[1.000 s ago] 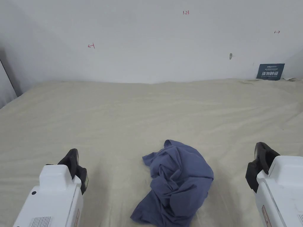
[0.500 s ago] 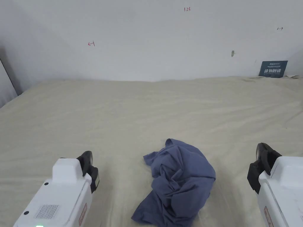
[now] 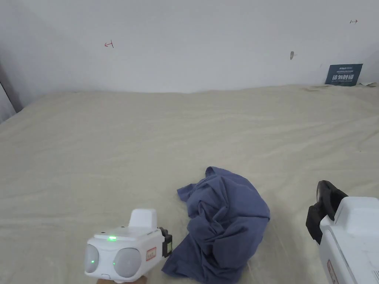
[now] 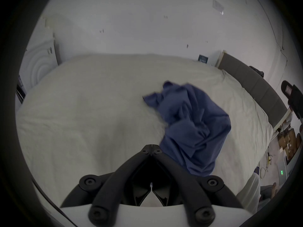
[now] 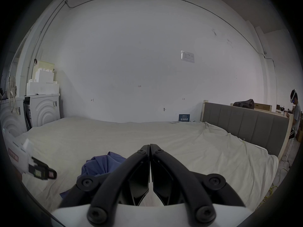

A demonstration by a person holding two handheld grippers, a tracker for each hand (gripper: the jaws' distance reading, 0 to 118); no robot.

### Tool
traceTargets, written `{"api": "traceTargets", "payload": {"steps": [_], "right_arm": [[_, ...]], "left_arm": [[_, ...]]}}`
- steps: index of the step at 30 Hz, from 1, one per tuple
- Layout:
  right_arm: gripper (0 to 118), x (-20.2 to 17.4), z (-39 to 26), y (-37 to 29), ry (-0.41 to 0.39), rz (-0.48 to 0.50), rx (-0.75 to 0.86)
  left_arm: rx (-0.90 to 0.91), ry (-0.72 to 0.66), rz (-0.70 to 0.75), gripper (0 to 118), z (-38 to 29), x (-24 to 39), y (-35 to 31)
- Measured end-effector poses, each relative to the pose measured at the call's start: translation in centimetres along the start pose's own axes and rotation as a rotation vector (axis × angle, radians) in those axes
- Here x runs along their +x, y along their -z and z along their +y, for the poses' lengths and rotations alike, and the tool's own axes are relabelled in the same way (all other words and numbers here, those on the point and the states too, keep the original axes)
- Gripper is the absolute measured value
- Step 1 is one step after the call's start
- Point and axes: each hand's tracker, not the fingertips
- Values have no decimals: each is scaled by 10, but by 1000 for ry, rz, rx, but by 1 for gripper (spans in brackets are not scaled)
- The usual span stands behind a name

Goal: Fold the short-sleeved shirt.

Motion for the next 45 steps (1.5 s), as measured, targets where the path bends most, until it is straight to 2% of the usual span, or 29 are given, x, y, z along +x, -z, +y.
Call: {"api": "traceTargets", "payload": {"steps": [2, 4, 5, 7, 9, 10, 13, 19, 21, 22, 25, 26, 28, 31, 36, 41, 43, 45], "right_arm": [[0, 0, -3, 2, 0, 0, -9], [0, 1, -6, 5, 1, 3, -20], [0, 1, -7, 6, 0, 4, -26], [0, 1, -10, 7, -4, 4, -33], [0, 2, -12, 9, 0, 5, -39], [0, 2, -13, 10, 2, 4, -43], [0, 1, -15, 11, 6, 6, -49], [0, 0, -18, 12, 7, 10, -60], [0, 1, -18, 12, 5, 10, -63], [0, 1, -18, 12, 5, 11, -65], [0, 1, -18, 13, 4, 13, -67], [0, 2, -18, 14, 4, 14, -68], [0, 2, -18, 16, 2, 18, -70], [0, 2, -16, 22, -1, 33, -83], [0, 3, -5, 59, -4, 119, -163], [0, -9, 6, 131, -71, 218, -280], [0, -14, 7, 162, -57, 253, -334], [1, -20, 6, 196, -7, 294, -384]], "left_arm": [[-56, 1, 0, 0, -5, 4, 13], [-79, 10, 10, 11, -12, 7, 21], [-77, -2, 25, 22, -14, 7, 24], [-93, -18, 24, 66, -18, 6, 30], [-173, -11, 33, 100, -19, 6, 38], [-175, -7, 44, 104, -21, 7, 40], [-143, 4, 77, 104, -26, 13, 34], [-218, -32, 62, 100, -24, 8, 47], [-229, -16, 68, 80, -24, 12, 51], [-233, 6, 101, 76, -25, 14, 52], [-225, 36, 81, 65, -23, 18, 50], [-209, 51, 74, 52, -23, 18, 48], [-182, 57, 71, 4, -22, 16, 43], [-148, -13, 9, 1, -17, -2, 41], [-45, -116, -47, 0, -6, -22, 14], [-22, -158, -71, 0, 5, -37, 1], [-20, -163, -73, 0, 6, -37, 2], [-24, -163, -71, 0, 6, -39, 4]]}}
